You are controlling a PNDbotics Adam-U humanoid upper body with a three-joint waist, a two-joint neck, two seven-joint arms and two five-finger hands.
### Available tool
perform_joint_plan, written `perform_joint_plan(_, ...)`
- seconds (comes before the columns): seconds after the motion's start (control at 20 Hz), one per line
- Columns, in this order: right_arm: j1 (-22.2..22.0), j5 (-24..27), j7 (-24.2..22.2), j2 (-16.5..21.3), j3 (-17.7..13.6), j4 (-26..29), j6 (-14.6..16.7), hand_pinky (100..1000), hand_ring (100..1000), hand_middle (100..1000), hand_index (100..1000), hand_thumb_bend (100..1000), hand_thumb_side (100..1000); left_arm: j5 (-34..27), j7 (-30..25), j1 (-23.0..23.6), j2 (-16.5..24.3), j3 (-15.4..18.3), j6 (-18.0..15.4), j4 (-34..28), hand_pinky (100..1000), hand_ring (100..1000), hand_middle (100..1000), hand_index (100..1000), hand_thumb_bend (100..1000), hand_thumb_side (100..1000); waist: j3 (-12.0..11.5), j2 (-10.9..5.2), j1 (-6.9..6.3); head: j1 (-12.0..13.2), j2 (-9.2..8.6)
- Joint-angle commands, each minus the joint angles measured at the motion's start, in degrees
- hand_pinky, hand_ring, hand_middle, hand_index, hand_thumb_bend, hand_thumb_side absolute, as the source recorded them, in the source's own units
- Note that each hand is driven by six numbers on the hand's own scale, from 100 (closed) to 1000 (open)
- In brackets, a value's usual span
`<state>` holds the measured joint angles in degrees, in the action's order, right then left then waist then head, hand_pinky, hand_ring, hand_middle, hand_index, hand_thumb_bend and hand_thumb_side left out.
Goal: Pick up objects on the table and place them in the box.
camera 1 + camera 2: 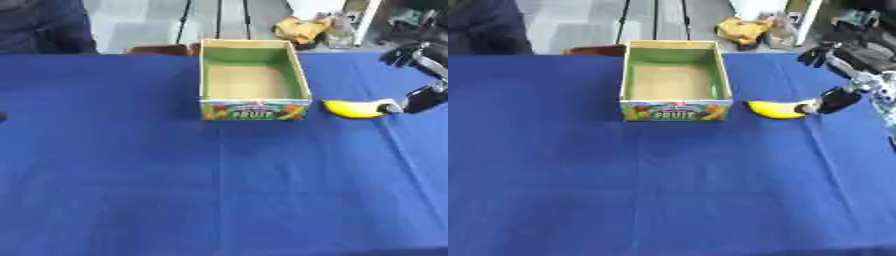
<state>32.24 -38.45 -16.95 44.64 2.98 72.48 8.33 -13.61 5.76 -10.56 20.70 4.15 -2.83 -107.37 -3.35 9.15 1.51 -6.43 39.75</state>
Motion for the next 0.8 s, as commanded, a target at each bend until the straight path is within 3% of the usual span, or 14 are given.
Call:
perform_joint_plan(0.05, 0.94, -1.81, 0.2, 2.95, -0.5, 1.48, -0.2, 695, 650, 481, 586, 326, 100, 0.07, 0.09, -0.47, 1.02, 0.69, -0.06, -0.51, 609, 697, 658, 742, 513, 778, 0.17, -0.89, 0.03, -0.03, 0.35)
perform_joint_plan(0.15, 0.87, -2.94, 1.44, 2.98, -0.5, 1.63, -0.72, 675, 630, 443, 515, 136, 100, 0.06, 0.1, -0.46, 1.03, 0.67, -0.04, -0.51, 609, 697, 658, 742, 512, 779, 0.09, -0.86, 0.03, 0.02, 0.35)
perform_joint_plan(0.25, 0.8, -3.49, 2.22, 2.98, -0.37, 1.57, -1.05, 678, 633, 442, 516, 116, 100, 0.05, 0.09, -0.42, 1.01, 0.67, -0.04, -0.5, 609, 697, 658, 742, 512, 779, -0.01, -0.82, 0.01, 0.01, 0.45)
perform_joint_plan(0.35, 0.84, -3.77, 2.38, 3.01, -0.24, 1.47, -1.07, 682, 646, 459, 533, 202, 100, 0.06, 0.1, -0.43, 1.03, 0.68, -0.04, -0.5, 609, 697, 658, 742, 512, 779, -0.1, -0.77, 0.0, -0.01, 0.48)
perform_joint_plan(0.6, 1.55, -4.05, 1.25, 3.15, 0.25, 0.13, -0.59, 695, 678, 516, 605, 288, 100, 0.05, 0.02, -0.48, 1.05, 0.61, -0.02, -0.52, 609, 697, 658, 742, 512, 779, -0.46, -0.75, -0.03, -0.04, 0.57)
perform_joint_plan(0.8, 2.59, -4.83, -0.51, 3.36, 0.92, -1.67, 0.23, 732, 746, 727, 798, 474, 100, 0.04, -0.05, -0.51, 1.08, 0.56, 0.01, -0.55, 609, 698, 658, 742, 511, 779, -1.13, -0.64, -0.07, -0.09, 0.52)
